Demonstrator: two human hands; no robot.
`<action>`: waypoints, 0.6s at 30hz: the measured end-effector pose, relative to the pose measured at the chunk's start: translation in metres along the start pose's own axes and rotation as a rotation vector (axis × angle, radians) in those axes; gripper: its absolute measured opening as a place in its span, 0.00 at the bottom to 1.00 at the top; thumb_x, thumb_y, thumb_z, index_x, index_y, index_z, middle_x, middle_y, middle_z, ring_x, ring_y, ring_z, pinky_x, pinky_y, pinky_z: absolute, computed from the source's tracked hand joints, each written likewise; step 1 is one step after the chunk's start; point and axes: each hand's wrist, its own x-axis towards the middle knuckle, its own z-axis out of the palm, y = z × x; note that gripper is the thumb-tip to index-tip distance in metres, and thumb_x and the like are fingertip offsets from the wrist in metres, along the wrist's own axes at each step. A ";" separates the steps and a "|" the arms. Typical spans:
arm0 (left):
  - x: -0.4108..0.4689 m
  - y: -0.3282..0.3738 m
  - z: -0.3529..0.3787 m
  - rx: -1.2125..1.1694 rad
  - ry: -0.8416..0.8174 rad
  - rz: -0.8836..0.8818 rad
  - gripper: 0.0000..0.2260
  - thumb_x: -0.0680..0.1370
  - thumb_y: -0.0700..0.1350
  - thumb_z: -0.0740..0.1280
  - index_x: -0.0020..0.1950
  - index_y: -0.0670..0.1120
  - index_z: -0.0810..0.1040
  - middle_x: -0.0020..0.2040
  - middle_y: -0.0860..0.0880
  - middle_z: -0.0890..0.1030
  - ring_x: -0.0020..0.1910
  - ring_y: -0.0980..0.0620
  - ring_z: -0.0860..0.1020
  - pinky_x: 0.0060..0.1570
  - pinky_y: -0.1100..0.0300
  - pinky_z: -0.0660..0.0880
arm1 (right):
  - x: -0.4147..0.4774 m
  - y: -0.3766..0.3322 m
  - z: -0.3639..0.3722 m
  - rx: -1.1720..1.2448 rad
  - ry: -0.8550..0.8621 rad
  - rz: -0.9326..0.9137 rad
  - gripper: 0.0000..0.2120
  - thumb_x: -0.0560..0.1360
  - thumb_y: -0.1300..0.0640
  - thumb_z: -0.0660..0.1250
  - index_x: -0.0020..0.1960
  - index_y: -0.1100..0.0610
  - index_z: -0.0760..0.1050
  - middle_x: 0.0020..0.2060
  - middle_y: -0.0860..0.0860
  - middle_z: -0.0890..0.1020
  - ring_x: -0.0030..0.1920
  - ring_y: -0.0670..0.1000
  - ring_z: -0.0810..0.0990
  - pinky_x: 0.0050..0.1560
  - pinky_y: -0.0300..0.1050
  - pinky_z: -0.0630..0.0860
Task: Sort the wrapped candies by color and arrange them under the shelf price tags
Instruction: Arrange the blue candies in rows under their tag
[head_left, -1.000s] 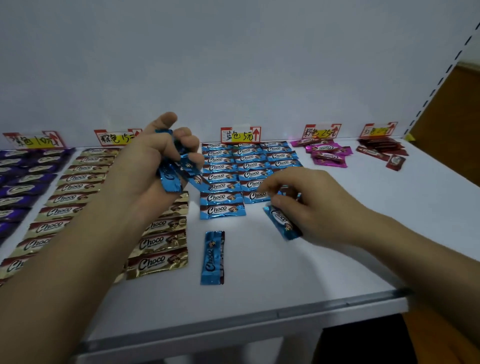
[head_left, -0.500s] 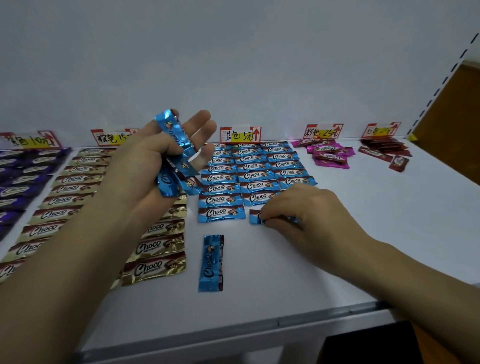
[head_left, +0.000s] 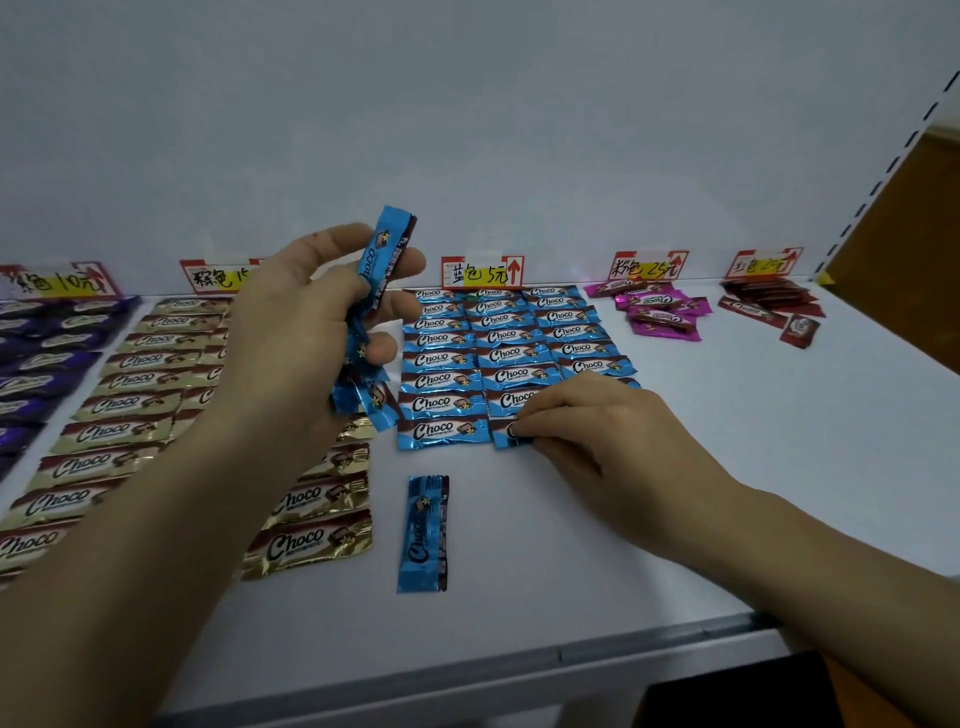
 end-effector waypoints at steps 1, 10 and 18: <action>-0.002 0.000 0.001 0.071 -0.017 0.038 0.13 0.84 0.35 0.56 0.63 0.46 0.74 0.50 0.47 0.86 0.35 0.54 0.80 0.24 0.65 0.70 | 0.000 0.000 0.000 0.002 0.006 -0.001 0.10 0.77 0.57 0.69 0.56 0.54 0.85 0.52 0.49 0.85 0.52 0.53 0.83 0.53 0.49 0.80; -0.018 -0.002 0.010 0.398 -0.279 0.096 0.14 0.83 0.37 0.61 0.65 0.51 0.74 0.40 0.46 0.86 0.25 0.54 0.78 0.23 0.64 0.71 | -0.001 -0.001 -0.002 -0.002 0.131 0.002 0.10 0.76 0.57 0.72 0.57 0.53 0.84 0.53 0.46 0.85 0.52 0.46 0.82 0.53 0.41 0.79; -0.021 -0.010 0.013 0.538 -0.439 0.121 0.19 0.81 0.36 0.64 0.68 0.56 0.73 0.25 0.51 0.74 0.21 0.57 0.70 0.23 0.65 0.68 | 0.035 -0.015 -0.040 0.770 0.249 0.287 0.16 0.76 0.61 0.73 0.62 0.54 0.79 0.45 0.50 0.85 0.46 0.49 0.85 0.42 0.39 0.81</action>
